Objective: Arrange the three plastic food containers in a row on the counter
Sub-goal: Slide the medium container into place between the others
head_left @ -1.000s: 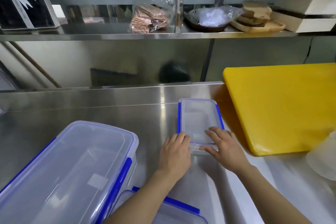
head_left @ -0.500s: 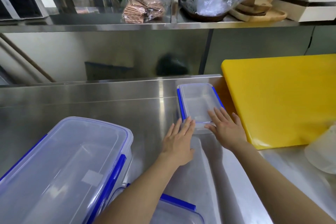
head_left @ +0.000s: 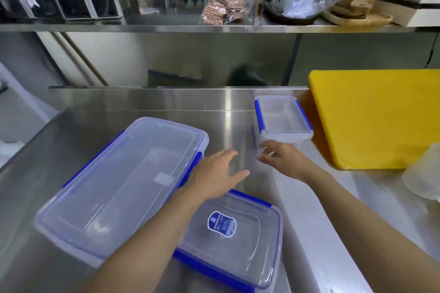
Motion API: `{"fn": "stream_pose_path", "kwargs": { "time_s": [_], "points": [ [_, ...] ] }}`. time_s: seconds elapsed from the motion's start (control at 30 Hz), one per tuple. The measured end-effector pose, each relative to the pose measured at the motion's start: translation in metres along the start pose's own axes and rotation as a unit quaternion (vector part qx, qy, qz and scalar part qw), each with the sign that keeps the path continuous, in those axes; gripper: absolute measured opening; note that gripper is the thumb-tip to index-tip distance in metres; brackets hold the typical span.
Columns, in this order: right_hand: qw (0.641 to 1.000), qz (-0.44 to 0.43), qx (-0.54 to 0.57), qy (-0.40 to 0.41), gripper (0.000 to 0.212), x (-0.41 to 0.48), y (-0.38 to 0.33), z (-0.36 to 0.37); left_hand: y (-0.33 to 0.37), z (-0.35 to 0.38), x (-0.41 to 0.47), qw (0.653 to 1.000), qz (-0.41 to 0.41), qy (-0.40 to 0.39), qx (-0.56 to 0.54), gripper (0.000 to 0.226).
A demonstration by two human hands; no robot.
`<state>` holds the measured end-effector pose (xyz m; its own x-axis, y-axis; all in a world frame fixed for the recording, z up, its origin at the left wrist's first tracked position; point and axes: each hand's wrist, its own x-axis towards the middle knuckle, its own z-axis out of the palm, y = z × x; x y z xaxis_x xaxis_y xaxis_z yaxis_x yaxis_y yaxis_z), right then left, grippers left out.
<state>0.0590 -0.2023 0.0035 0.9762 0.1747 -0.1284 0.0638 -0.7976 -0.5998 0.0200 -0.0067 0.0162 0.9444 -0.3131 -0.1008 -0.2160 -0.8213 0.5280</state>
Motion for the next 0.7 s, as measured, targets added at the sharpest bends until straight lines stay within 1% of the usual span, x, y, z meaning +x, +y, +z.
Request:
{"fn": "stream_pose_path", "kwargs": {
  "time_s": [0.07, 0.13, 0.17, 0.23, 0.3, 0.37, 0.47, 0.57, 0.7],
  "points": [
    [0.997, -0.004, 0.02, -0.079, 0.048, -0.014, -0.014, 0.007, -0.006, 0.0, -0.02, 0.999, -0.018, -0.031, -0.005, 0.073],
    [0.988, -0.002, 0.012, -0.153, 0.052, -0.025, -0.023, 0.015, -0.009, -0.001, -0.038, 0.997, -0.036, -0.074, 0.012, 0.081],
    [0.984, -0.001, 0.003, -0.18, 0.053, -0.03, -0.026, 0.02, -0.01, -0.001, -0.045, 0.995, -0.041, -0.091, 0.025, 0.082],
    [0.978, 0.0, -0.018, -0.207, 0.053, -0.037, -0.028, 0.029, -0.012, 0.001, -0.057, 0.992, -0.033, -0.113, 0.055, 0.081],
    [0.976, -0.011, -0.028, -0.217, 0.048, -0.044, -0.027, 0.038, -0.016, 0.005, -0.066, 0.988, -0.02, -0.129, 0.084, 0.083],
    [0.975, -0.023, -0.027, -0.218, 0.042, -0.05, -0.025, 0.047, -0.023, 0.011, -0.074, 0.981, -0.024, -0.16, 0.104, 0.09],
    [0.979, -0.012, 0.004, -0.204, 0.045, -0.058, -0.022, 0.055, -0.035, 0.021, -0.084, 0.974, -0.018, -0.192, 0.116, 0.101],
    [0.981, 0.007, 0.044, -0.187, 0.047, -0.062, -0.017, 0.06, -0.044, 0.027, -0.088, 0.979, 0.01, -0.175, 0.107, 0.105],
    [0.986, 0.019, 0.04, -0.158, 0.047, -0.066, -0.012, 0.064, -0.047, 0.031, -0.092, 0.987, 0.019, -0.129, 0.096, 0.102]
  ]
}}
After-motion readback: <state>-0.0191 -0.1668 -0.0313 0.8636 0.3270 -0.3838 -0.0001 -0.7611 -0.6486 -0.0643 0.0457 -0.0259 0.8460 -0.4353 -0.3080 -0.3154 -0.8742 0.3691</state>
